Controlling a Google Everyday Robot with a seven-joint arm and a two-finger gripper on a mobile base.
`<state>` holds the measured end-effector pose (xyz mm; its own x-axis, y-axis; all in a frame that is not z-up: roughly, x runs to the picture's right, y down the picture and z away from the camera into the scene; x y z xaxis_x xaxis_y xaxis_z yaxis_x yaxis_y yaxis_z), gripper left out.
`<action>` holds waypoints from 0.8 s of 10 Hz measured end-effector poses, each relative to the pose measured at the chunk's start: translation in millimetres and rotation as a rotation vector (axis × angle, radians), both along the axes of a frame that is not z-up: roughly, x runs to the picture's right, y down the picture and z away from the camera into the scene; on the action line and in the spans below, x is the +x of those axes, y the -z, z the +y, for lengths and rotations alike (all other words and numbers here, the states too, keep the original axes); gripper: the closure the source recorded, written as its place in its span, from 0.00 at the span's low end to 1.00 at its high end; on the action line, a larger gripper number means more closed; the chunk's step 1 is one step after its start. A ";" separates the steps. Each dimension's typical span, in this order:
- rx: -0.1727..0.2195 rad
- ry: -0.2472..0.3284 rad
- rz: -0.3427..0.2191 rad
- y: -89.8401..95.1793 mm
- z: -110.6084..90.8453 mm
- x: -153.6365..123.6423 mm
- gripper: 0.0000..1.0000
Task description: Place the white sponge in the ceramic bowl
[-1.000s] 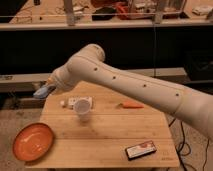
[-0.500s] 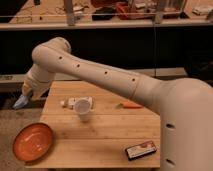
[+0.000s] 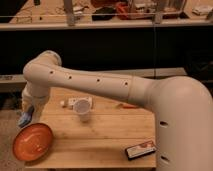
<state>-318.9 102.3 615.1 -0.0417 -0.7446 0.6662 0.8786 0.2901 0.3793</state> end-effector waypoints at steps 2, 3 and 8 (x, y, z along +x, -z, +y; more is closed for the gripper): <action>0.094 0.095 -0.021 9.1 15.9 -5.0 0.93; 0.128 0.121 -0.021 9.7 20.2 -6.3 0.82; 0.154 0.175 -0.021 -25.9 37.8 -16.5 0.36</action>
